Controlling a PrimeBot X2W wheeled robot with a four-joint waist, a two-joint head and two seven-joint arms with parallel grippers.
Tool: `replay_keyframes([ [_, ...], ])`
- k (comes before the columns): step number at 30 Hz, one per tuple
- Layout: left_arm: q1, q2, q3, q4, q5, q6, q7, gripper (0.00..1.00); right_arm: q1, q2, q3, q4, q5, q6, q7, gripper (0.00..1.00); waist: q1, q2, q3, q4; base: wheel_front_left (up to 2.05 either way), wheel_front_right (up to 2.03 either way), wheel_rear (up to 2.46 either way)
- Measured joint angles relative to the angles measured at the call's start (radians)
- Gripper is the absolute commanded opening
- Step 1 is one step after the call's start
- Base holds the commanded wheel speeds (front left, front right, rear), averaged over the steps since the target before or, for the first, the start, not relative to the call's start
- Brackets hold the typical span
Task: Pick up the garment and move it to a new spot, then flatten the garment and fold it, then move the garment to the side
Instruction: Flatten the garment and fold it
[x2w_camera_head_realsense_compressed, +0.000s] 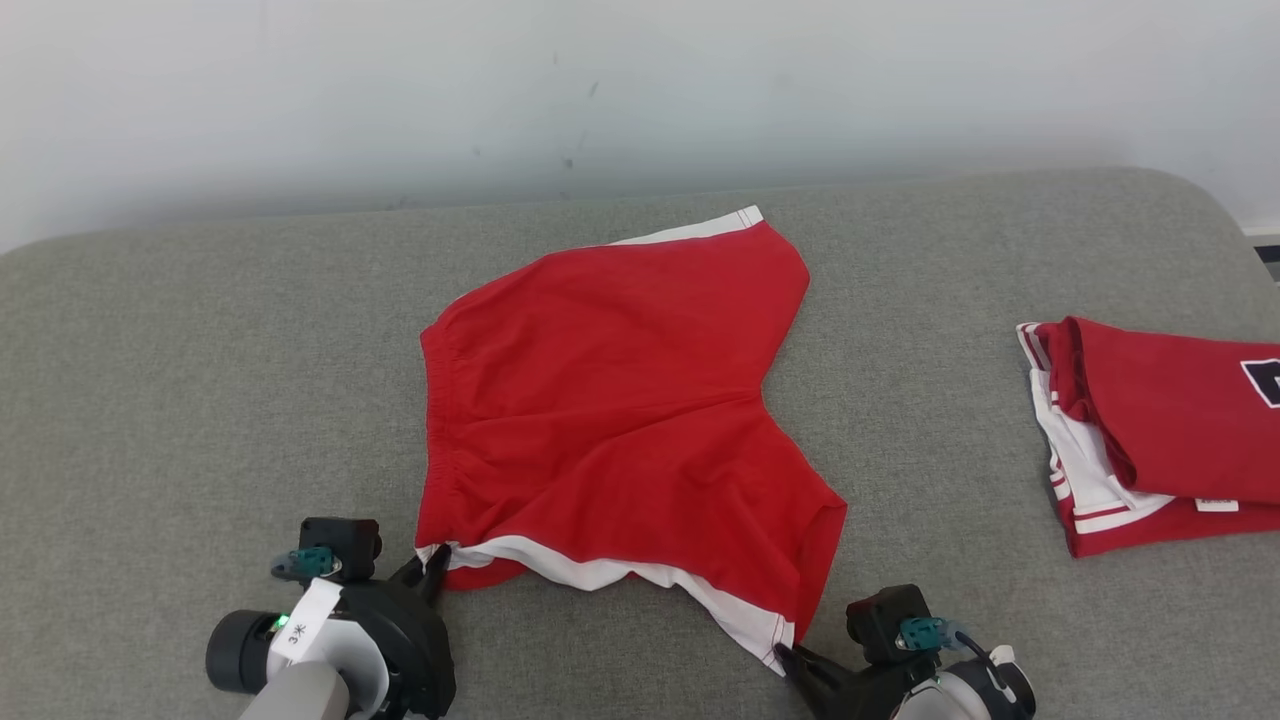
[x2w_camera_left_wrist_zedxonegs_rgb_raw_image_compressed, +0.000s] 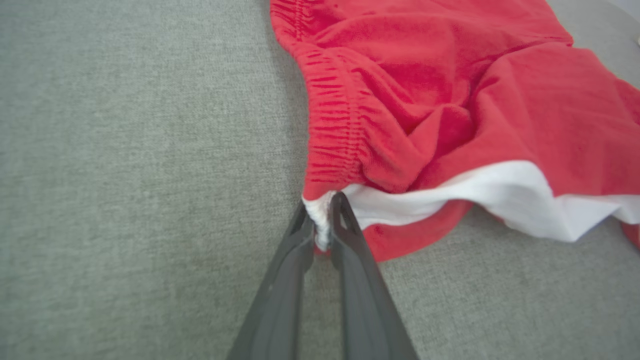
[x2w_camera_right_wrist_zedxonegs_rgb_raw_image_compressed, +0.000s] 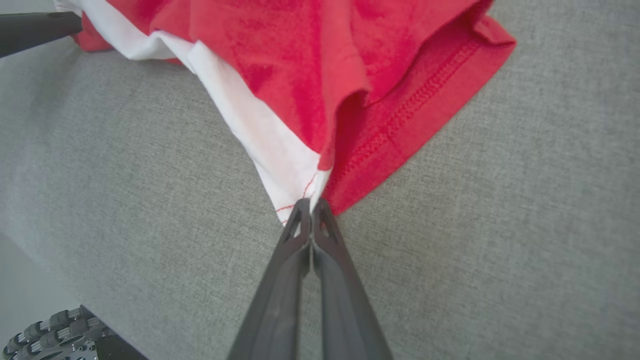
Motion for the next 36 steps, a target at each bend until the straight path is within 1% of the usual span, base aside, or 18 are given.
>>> replay_keyframes([
  [5, 0.0, 0.0, -0.002, 0.0, 0.0, 0.0, -0.01, 0.0, 0.009, -0.002, 0.001, -0.035, 0.0, -0.001, 0.001, 0.0, 0.0, 0.0, 0.0, -0.002, 0.0, 0.0, 0.0],
  [9, 0.0, 0.001, 0.021, -0.017, -0.018, 0.0, -0.041, 0.0, 0.015, -0.014, -0.01, -0.08, 0.006, -0.001, 0.002, 0.0, 0.0, 0.0, 0.0, -0.002, 0.0, 0.0, 0.0],
  [13, 0.023, 0.02, 0.052, -0.059, -0.036, 0.002, -0.079, 0.0, 0.047, -0.046, -0.014, -0.141, 0.045, 0.018, 0.019, 0.0, 0.0, 0.0, 0.001, -0.005, 0.0, 0.0, 0.0],
  [15, 0.055, 0.029, 0.051, -0.083, -0.036, 0.002, -0.093, 0.0, 0.076, -0.075, -0.021, -0.173, 0.057, 0.019, 0.025, 0.0, 0.0, 0.0, 0.001, -0.004, 0.0, 0.0, 0.0],
  [17, 0.094, 0.04, 0.05, -0.111, -0.036, 0.002, -0.111, 0.0, 0.1, -0.104, -0.033, -0.201, 0.069, 0.026, 0.031, 0.0, 0.0, 0.0, 0.005, -0.002, 0.0, 0.0, 0.0],
  [20, 0.147, 0.057, 0.042, -0.162, -0.035, 0.002, -0.138, 0.0, 0.122, -0.134, -0.051, -0.242, 0.092, 0.027, 0.045, 0.0, 0.0, 0.0, 0.008, 0.004, 0.0, 0.0, 0.0],
  [26, 0.256, 0.075, 0.005, -0.286, -0.033, 0.001, -0.164, 0.0, 0.17, -0.163, -0.076, -0.335, 0.142, 0.035, 0.063, 0.0, 0.0, 0.0, 0.013, 0.018, 0.0, 0.0, 0.0],
  [32, 0.327, 0.133, -0.002, -0.402, -0.039, 0.0, -0.163, 0.0, 0.214, -0.207, -0.105, -0.417, 0.189, 0.036, 0.102, 0.0, 0.0, 0.0, 0.016, 0.027, 0.0, 0.0, 0.0],
  [36, 0.366, 0.166, 0.006, -0.471, -0.068, 0.0, -0.153, 0.0, 0.258, -0.242, -0.136, -0.455, 0.222, 0.036, 0.129, 0.0, 0.0, 0.0, 0.016, 0.027, 0.0, 0.0, 0.0],
])
